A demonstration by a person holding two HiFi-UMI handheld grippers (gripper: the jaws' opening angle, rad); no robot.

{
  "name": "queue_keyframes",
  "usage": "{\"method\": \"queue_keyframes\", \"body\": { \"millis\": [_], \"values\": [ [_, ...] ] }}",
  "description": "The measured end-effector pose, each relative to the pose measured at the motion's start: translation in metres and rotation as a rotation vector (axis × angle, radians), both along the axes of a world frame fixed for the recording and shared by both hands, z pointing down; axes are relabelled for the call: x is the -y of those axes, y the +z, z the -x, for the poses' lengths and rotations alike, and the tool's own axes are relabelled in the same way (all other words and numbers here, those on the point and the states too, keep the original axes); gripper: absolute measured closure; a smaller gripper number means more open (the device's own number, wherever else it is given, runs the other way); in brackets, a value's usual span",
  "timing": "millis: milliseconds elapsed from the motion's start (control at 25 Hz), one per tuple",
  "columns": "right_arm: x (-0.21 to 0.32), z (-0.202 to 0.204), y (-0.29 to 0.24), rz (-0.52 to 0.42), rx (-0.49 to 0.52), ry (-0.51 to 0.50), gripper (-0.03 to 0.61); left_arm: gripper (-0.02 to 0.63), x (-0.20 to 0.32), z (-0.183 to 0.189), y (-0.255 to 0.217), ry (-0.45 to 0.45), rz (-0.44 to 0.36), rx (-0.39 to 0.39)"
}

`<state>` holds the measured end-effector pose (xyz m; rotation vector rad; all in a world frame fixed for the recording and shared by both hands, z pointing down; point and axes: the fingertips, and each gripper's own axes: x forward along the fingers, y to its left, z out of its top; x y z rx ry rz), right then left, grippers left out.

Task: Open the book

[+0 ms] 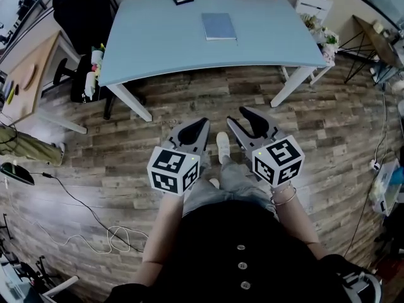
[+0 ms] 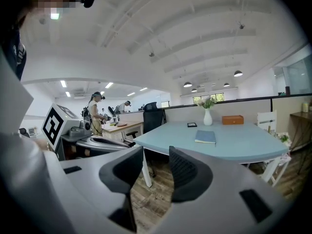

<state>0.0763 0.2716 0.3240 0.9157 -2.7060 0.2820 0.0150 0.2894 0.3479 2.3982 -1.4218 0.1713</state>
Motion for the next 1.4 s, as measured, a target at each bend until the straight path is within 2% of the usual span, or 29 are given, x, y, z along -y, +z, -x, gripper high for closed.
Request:
{"method": "queue_keyframes", "body": {
  "millis": [320,760,1400],
  "values": [
    [0.037,0.013,-0.001,-0.001,0.004,-0.016,0.428,0.601,0.033,0.008,0.003,0.001,0.011,0.012],
    [0.127,0.024,0.006,0.013,-0.017,-0.044,0.426,0.601,0.127,0.012,0.008,0.005,0.025,0.019],
    [0.271,0.045,-0.005,-0.004,0.024,-0.148,0.428,0.601,0.267,0.034,-0.012,-0.094,-0.006,0.046]
  ]
}}
